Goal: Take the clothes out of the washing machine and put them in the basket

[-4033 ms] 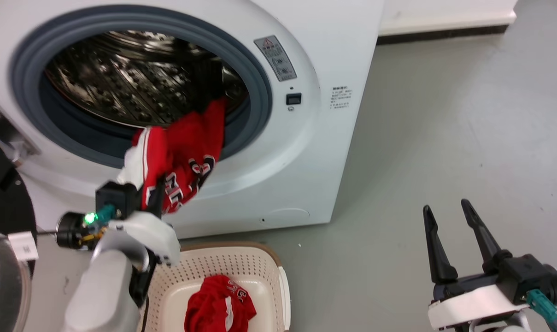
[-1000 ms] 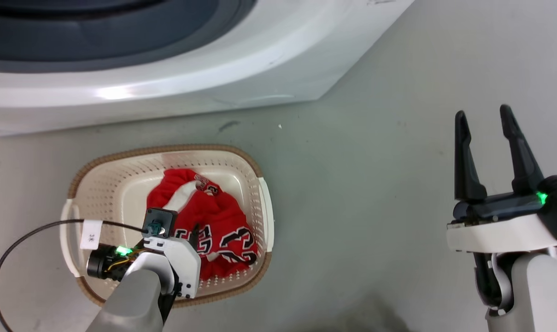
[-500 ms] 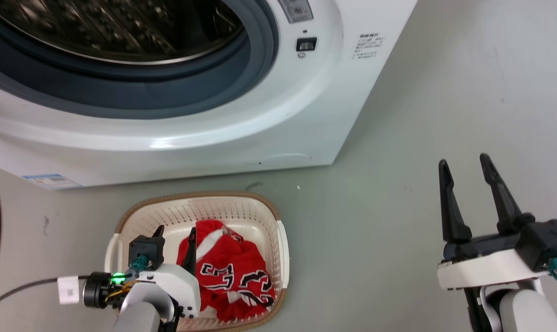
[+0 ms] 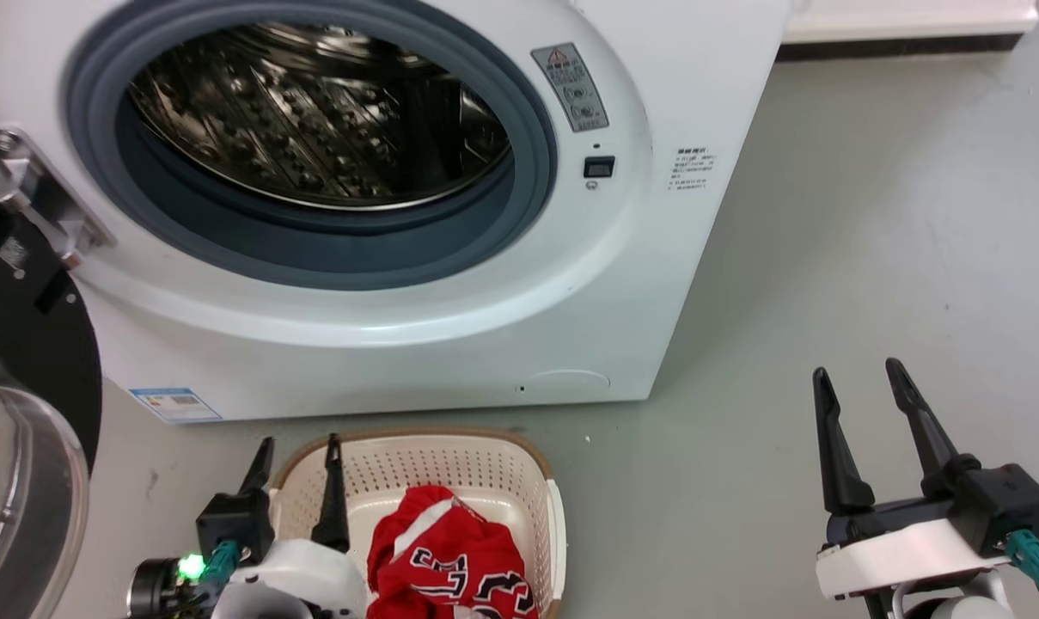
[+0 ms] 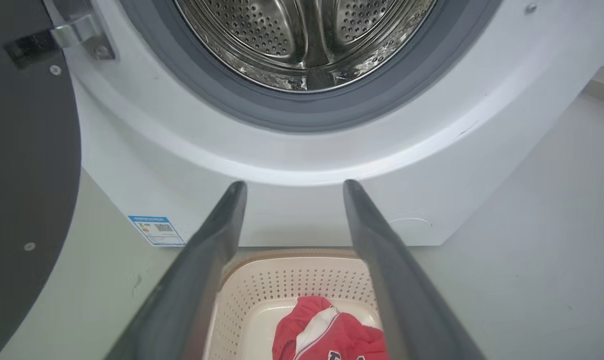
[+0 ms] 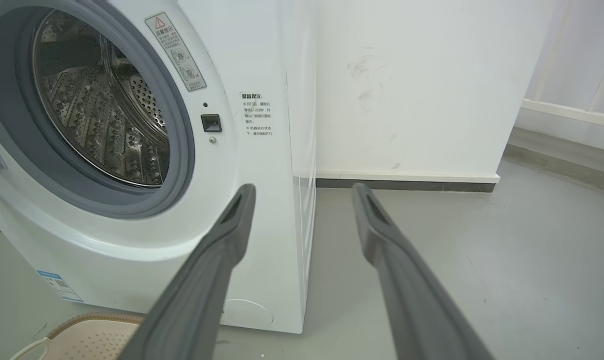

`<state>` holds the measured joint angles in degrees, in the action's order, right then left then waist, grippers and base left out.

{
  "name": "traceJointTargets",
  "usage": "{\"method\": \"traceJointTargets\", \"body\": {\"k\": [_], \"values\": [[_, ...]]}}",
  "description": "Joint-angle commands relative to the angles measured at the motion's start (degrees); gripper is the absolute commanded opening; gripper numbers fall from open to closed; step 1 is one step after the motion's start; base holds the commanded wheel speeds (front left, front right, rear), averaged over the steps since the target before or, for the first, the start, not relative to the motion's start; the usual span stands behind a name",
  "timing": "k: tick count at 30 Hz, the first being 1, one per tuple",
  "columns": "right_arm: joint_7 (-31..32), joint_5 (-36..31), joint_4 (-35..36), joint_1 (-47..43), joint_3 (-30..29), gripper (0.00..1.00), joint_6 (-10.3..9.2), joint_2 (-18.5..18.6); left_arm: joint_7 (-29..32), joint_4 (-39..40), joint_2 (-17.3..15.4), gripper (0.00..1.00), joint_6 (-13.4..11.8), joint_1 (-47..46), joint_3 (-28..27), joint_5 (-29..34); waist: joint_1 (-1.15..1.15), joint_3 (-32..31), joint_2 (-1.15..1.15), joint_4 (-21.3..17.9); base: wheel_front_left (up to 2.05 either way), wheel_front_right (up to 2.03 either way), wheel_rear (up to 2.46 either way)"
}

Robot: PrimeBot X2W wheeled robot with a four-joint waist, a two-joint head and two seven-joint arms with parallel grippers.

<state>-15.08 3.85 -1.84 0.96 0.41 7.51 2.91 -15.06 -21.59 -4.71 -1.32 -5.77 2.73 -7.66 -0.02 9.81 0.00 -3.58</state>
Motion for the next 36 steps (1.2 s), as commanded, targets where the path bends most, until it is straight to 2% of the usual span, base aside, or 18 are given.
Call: {"method": "traceJointTargets", "body": {"k": [1, 9, 20, 28, 36], "values": [[-0.1, -0.5, 0.0, -0.7, -0.1, 1.00, -0.04, -0.1, -0.2, 1.1, 0.2, 1.00, -0.3, 1.1, -0.6, 0.5, 0.02, -1.4, 0.00, 0.5, 0.00, 0.00, 0.00], [-0.1, -0.4, 0.0, -3.4, -0.1, 1.00, -0.04, -0.1, -0.2, 10.0, 1.4, 1.00, -1.0, 6.8, -3.1, 3.2, 0.02, -5.7, 0.00, 1.0, 0.00, 0.00, 0.00], [-0.1, 0.1, 0.9, -6.2, -0.5, 1.00, -0.04, -0.1, -0.2, 18.1, 1.8, 1.00, -1.9, 12.4, -2.3, 5.2, 0.02, -9.2, 0.00, 1.5, 0.00, 0.00, 0.00], [-0.1, 0.6, 1.4, -8.0, -0.7, 1.00, -0.04, -0.1, -0.2, 20.6, 1.9, 1.00, -3.0, 14.5, -1.7, 5.1, 0.02, -10.8, 0.00, 1.7, 0.00, 0.00, 0.00], [-0.1, 0.7, 1.0, -8.5, -0.4, 1.00, -0.04, -0.1, -0.2, 19.3, 1.9, 1.00, -3.5, 15.5, -2.1, 3.4, 0.02, -11.9, 0.00, 1.5, 0.00, 0.00, 0.00]]}}
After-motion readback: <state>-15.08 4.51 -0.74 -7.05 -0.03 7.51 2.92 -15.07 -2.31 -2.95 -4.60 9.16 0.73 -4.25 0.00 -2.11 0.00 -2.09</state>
